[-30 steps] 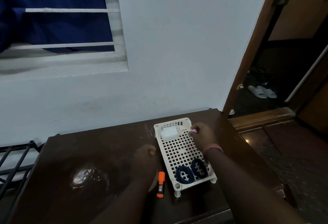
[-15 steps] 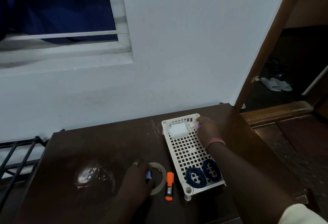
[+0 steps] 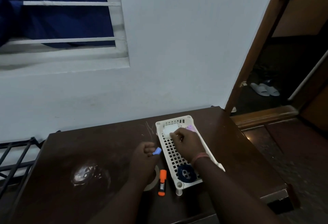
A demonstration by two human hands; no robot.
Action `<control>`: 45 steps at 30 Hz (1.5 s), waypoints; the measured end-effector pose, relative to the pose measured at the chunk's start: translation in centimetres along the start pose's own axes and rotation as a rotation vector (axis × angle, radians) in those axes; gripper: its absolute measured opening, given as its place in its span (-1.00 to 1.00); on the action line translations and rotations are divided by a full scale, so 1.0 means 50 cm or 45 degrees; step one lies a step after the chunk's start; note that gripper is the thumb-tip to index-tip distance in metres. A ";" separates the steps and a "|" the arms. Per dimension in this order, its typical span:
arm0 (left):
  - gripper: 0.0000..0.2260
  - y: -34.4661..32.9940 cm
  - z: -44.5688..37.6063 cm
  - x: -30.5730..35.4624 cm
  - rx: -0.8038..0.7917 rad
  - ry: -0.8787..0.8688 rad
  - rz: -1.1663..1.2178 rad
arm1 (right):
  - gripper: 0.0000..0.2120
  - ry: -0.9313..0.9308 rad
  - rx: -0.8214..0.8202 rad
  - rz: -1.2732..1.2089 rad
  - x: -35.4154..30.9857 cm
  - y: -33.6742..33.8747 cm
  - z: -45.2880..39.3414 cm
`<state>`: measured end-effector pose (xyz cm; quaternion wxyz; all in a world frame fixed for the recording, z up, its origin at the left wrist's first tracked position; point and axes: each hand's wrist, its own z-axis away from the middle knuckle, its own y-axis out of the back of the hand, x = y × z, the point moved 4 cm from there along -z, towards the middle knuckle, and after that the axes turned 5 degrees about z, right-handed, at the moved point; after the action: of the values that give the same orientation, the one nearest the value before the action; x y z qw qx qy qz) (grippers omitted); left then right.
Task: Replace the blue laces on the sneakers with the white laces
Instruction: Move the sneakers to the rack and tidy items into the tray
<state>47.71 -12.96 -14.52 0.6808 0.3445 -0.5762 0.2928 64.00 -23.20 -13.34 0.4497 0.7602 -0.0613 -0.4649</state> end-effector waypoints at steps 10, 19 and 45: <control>-0.80 -0.048 0.025 0.026 -0.019 -0.071 -0.066 | -0.91 -0.181 0.041 -0.219 0.032 0.030 0.003; -0.92 -0.001 0.029 -0.081 -0.282 -0.251 -0.930 | -0.86 -0.297 0.111 0.124 0.144 0.014 -0.078; -0.68 -0.019 0.042 -0.008 0.007 0.159 -0.139 | -0.90 -0.134 -0.054 -0.085 0.030 0.030 0.034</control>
<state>47.20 -15.21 -14.86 0.7295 0.3584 -0.5122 0.2776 64.03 -25.90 -13.48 0.4461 0.7265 -0.0494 -0.5203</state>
